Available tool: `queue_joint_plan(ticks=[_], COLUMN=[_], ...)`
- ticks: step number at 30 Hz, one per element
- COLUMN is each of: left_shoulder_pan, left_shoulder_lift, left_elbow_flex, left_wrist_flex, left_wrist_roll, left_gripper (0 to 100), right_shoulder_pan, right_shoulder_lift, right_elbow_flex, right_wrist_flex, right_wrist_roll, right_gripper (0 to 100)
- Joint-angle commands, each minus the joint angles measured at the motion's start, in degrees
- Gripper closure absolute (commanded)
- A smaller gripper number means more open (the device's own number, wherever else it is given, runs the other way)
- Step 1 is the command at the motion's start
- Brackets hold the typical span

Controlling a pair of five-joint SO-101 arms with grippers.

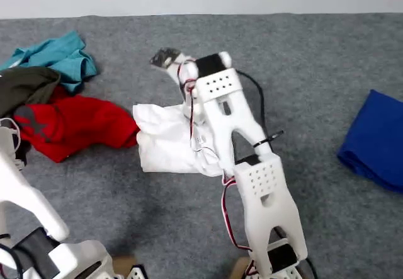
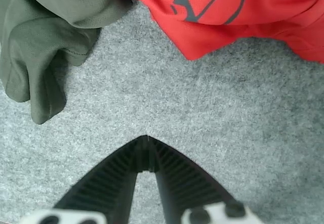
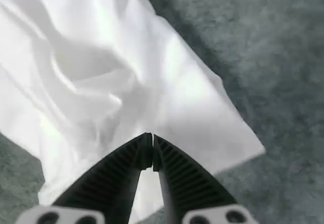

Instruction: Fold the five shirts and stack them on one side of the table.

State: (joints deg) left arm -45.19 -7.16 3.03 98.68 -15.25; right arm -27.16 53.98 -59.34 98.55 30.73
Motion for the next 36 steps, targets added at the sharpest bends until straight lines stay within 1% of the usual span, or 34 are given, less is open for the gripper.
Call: queue_joint_plan(ticks=[1, 6, 11, 15, 19, 22, 25, 31, 36], left_shoulder_pan=[0.4, 0.4, 0.4, 0.2, 0.1, 0.2, 0.4, 0.4, 0.4], left_shoulder_lift=[-2.7, -2.7, -2.7, -2.7, -2.7, -2.5, -2.4, -2.4, -2.6], left_elbow_flex=[-0.2, -0.2, -0.2, -0.2, -0.2, -0.2, -0.2, -0.2, -0.2], left_wrist_flex=[-0.8, -0.7, -0.7, -0.7, -0.8, -1.1, -1.7, -2.4, -2.4], left_wrist_roll=[-0.4, -0.4, -0.4, -0.4, -0.4, -0.3, -0.3, -0.3, -0.3], left_gripper=[100, 100, 100, 100, 100, 100, 100, 100, 100], right_shoulder_pan=[-4.4, -13.1, -18.2, -18.0, -13.2, -10.2, -9.8, -17.0, -22.5], right_shoulder_lift=[0.8, -1.0, -6.4, -9.3, -10.5, -8.7, -5.6, -1.0, -3.7], right_elbow_flex=[-2.0, -4.4, -4.5, -4.7, -4.5, -4.4, -3.8, 0.0, 3.3], right_wrist_flex=[0.0, 3.9, 4.0, 4.0, 3.9, 3.9, 4.0, 4.0, 4.2], right_wrist_roll=[0.6, 0.4, 0.4, 0.5, 0.5, 0.5, 0.3, 0.3, 0.2], right_gripper=[98.9, 98.9, 98.9, 98.9, 98.7, 98.7, 98.8, 98.8, 98.8])
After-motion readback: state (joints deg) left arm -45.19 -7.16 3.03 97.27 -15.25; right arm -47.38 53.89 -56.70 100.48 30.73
